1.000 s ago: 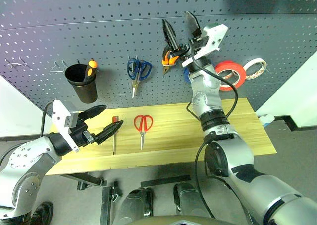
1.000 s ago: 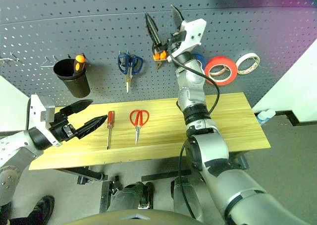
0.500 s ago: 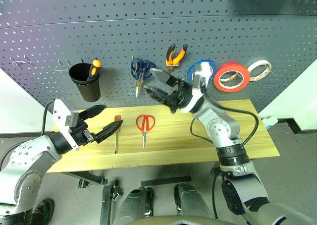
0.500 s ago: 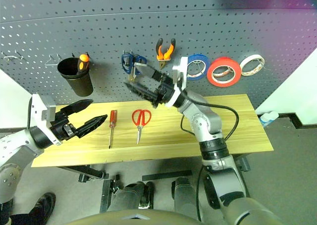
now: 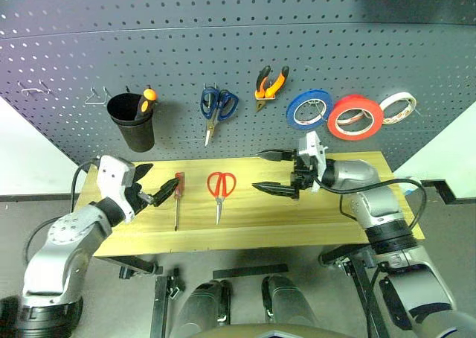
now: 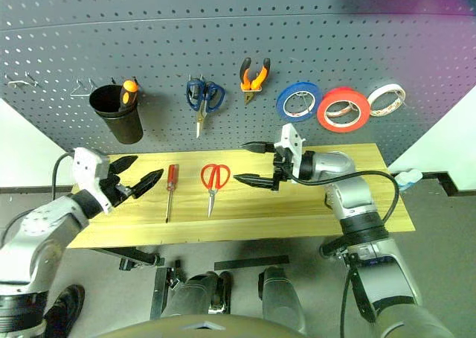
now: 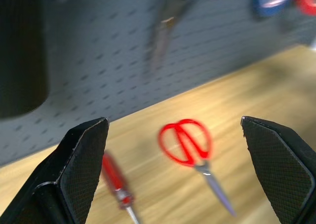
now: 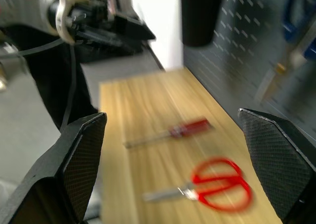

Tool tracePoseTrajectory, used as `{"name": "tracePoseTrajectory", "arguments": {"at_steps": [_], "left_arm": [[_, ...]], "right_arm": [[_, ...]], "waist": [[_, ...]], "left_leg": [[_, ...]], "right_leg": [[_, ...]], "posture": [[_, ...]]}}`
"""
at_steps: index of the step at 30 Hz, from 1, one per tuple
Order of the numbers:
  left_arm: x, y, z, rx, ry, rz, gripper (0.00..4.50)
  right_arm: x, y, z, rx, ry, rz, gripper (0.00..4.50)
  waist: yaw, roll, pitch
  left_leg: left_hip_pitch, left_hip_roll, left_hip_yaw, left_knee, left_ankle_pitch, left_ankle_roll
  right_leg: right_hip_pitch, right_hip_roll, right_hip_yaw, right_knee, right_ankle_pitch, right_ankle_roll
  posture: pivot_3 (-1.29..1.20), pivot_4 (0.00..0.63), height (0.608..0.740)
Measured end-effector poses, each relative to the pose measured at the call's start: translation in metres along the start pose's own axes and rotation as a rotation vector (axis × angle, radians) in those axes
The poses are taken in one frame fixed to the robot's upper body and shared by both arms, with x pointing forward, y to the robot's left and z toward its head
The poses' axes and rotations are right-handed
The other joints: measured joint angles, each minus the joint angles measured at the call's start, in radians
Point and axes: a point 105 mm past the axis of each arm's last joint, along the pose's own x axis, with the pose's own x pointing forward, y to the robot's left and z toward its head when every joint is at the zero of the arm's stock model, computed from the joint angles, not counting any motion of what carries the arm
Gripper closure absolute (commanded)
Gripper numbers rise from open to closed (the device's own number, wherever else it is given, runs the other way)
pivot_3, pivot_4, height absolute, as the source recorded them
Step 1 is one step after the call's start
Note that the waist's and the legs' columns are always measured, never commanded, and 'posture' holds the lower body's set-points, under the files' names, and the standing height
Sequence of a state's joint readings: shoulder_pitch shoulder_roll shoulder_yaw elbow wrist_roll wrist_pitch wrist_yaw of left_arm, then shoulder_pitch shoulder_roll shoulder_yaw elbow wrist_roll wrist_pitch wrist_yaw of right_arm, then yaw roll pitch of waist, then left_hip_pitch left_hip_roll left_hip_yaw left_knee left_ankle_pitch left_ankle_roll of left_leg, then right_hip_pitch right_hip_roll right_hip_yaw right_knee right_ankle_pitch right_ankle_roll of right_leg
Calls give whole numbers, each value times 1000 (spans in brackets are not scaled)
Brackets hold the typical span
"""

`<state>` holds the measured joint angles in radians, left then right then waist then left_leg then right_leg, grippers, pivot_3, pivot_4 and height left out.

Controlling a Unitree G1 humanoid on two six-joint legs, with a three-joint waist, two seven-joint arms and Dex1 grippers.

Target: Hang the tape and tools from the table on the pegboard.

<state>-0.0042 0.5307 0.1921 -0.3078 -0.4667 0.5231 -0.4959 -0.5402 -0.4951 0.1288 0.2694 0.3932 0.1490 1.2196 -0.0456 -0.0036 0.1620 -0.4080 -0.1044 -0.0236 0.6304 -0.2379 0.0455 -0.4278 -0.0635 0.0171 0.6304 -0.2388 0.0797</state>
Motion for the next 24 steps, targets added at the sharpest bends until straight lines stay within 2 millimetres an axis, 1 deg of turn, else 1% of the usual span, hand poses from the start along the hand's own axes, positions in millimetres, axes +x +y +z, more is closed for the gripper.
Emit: {"name": "tracePoseTrajectory", "arguments": {"at_steps": [2, 4, 8, 11, 14, 19, 24], "left_arm": [[16, -2, -10, -70, 30, 63, 0], [32, -8, -21, -95, 84, 100, 0], [60, -24, -30, -166, 146, 154, 0], [80, -41, -37, -236, 236, 171, 0], [95, -52, -39, -273, 302, 182, 0], [103, -59, -46, -246, 411, 235, 0], [103, -69, -61, -188, 530, 284, 0]], "right_arm": [[-8, -5, -2, -22, 26, -24, 30], [-9, -8, -1, -35, 32, -33, 30], [-9, -11, 1, -44, 31, -51, 30], [-7, -12, 2, -47, 17, -68, 30], [-7, -14, 3, -44, 13, -81, 30], [-9, -16, 4, -39, 11, -100, 30], [-10, -17, 5, -33, 13, -112, 30]], "waist": [[2, -1, 1], [2, -2, 1], [1, -2, 1], [0, -4, 3], [-1, -7, 8], [-8, -9, 25], [-18, -10, 49]], "left_leg": [[0, 0, 0, 0, 0, 0], [0, 0, 0, 1, 0, 0], [0, 0, 0, 1, 0, 0], [0, 0, 0, 2, 0, 0], [0, 0, 0, 2, 0, 0], [0, 0, 0, 2, 0, 1], [-1, 0, 0, 2, 0, 2]], "right_leg": [[0, 0, 0, 0, 0, 0], [0, 0, -1, 0, 0, 1], [1, 0, -1, 0, 1, 1], [1, 0, -1, 0, 1, 2], [1, 0, -1, 1, 1, 2], [1, 0, -1, 0, 1, 2], [1, 0, -1, 0, 1, 2]], "posture": [[-143, 155, 740], [-150, 155, 740], [-166, 168, 740], [-178, 185, 740], [-182, 200, 740], [-206, 246, 740], [-217, 264, 740]]}}
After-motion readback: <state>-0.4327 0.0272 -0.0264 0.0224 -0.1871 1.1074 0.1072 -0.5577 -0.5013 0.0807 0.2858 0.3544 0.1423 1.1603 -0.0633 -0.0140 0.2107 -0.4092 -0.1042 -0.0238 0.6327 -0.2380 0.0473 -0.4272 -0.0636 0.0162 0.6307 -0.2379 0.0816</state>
